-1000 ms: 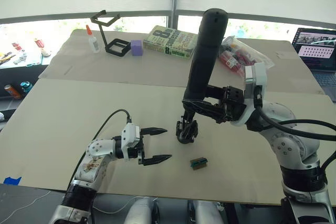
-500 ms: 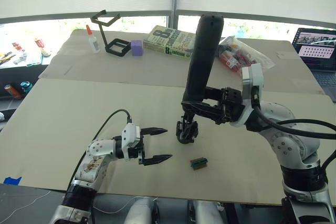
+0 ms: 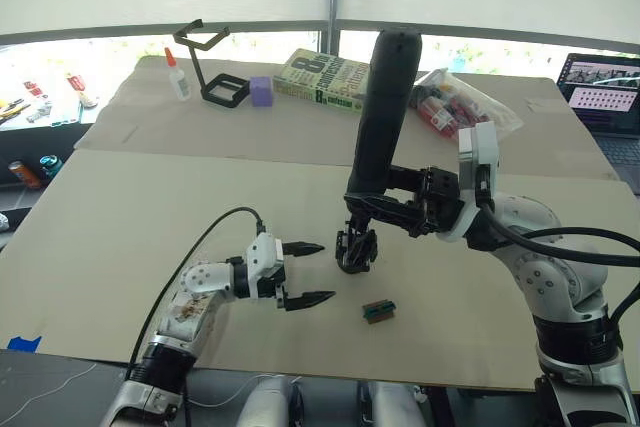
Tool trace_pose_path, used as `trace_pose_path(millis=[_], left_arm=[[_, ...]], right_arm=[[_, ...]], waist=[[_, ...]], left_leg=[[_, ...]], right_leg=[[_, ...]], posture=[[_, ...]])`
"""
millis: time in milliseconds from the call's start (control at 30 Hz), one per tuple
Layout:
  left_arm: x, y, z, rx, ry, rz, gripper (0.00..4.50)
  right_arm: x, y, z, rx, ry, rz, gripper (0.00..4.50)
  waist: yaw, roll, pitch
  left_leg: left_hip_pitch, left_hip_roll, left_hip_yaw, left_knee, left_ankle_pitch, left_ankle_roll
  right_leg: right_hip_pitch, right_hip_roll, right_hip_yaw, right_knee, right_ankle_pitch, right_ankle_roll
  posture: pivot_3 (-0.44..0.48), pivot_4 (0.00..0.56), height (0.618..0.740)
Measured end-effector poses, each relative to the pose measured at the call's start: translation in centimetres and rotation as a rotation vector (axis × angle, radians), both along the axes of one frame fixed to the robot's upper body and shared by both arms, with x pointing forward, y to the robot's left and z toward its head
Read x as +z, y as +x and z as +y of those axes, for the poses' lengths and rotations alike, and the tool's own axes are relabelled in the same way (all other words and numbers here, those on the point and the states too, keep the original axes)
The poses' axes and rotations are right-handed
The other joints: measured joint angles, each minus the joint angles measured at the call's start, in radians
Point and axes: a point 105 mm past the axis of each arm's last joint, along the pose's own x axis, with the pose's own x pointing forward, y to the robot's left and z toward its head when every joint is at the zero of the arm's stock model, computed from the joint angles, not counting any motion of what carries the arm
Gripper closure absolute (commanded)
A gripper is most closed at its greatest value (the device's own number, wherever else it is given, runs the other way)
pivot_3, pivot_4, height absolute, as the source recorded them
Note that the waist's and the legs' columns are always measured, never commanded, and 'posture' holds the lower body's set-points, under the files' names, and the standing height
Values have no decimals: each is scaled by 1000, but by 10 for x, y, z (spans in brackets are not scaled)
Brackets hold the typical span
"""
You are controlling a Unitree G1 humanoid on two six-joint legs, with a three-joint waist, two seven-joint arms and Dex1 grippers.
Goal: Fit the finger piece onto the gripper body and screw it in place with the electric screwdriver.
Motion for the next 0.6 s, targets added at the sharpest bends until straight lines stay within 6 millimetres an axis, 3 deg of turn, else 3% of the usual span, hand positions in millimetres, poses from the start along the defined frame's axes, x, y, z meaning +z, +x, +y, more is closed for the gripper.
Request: trace_pose_path(millis=[600], left_arm=[[-3,22,-44,-37,-2,-11,0]], right_arm=[[0,0,1,-4,-3,-5,2571]], waist=[[0,0,0]], left_leg=[[-1,0,0,0,0,1]], right_leg=[[0,0,0,0,1,1]], posture=[[0,150,740]])
